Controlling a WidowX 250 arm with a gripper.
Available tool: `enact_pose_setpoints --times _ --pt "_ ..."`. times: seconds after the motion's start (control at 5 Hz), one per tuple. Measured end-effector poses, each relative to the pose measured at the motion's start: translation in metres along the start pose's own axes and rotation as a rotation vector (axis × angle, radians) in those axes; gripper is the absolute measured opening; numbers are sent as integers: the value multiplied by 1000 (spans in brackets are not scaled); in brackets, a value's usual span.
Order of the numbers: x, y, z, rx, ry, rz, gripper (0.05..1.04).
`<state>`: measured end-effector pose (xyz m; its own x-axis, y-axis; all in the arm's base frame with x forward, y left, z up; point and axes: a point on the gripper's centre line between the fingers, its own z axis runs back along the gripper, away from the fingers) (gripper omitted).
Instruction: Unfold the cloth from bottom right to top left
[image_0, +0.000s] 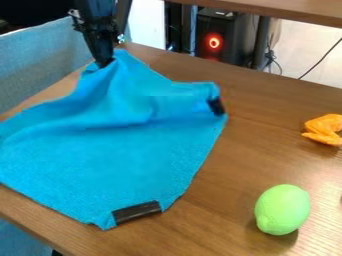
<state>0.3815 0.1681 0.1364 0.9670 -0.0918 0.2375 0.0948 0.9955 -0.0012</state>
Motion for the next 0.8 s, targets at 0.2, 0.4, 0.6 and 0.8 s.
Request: enact_pose_setpoints --times 0.2,0.4,0.6,0.8 --pt "1 8 -10 27 33 7 50" --pt "7 12 -16 65 34 -5 50" --pt "12 21 -21 102 27 -40 50" --pt "25 33 -18 148 8 -66 50"
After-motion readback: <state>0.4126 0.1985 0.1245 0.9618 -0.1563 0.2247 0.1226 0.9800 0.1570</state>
